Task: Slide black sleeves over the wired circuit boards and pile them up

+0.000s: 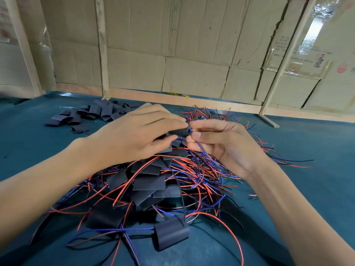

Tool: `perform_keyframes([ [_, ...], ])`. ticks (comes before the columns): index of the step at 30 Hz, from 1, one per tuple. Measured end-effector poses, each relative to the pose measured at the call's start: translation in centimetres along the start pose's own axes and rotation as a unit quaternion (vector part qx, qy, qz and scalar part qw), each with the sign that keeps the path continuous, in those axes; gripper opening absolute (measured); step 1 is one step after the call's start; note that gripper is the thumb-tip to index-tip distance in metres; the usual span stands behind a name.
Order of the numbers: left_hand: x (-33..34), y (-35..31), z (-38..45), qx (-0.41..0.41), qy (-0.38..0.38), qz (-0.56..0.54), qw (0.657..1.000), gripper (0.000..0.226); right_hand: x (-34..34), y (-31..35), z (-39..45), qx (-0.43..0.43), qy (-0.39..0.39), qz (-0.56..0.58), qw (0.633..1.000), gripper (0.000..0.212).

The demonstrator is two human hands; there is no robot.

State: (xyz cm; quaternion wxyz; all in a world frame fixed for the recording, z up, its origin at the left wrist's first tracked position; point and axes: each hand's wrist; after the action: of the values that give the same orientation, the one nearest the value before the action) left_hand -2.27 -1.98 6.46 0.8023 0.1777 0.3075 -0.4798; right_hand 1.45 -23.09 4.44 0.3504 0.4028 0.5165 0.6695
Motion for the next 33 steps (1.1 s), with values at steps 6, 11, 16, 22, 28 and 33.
perform_keyframes([
  [6,0.4,2.6,-1.2,-0.105,0.013,-0.020,0.994,0.027,-0.3,-0.6,0.6,-0.084,-0.089,-0.113,0.986,0.012],
  [11,-1.3,6.2,-1.4,-0.294,0.043,-0.137,0.945,0.027,-6.3,-1.4,1.6,-0.212,-0.393,-0.434,0.782,0.012],
  [16,-2.2,12.9,-6.3,-0.451,0.033,0.020,0.892,0.039,-12.3,-4.2,1.5,-0.108,-0.400,-0.560,0.718,0.021],
  [22,-2.9,16.6,-13.0,-0.539,0.095,0.098,0.831,0.050,-12.5,-5.2,3.5,-0.104,-0.323,-0.618,0.709,0.022],
  [28,-1.3,16.7,-13.9,-0.488,0.037,0.125,0.863,0.025,-13.3,-5.3,4.9,0.033,-0.178,-0.701,0.690,0.033],
  [33,-1.8,16.1,-14.0,-0.505,-0.021,0.106,0.856,0.032,-13.0,-5.5,4.6,0.026,-0.218,-0.676,0.704,0.034],
])
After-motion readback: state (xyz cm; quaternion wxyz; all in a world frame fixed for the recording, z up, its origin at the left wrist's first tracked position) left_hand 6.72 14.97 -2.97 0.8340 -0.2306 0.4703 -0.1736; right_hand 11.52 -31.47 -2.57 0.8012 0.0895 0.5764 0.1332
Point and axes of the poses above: each hand's wrist, its own z-axis towards the middle knuckle, its own x-axis out of the palm, y = z × x, and after that the axes turned 6 degrees about -z, right-handed
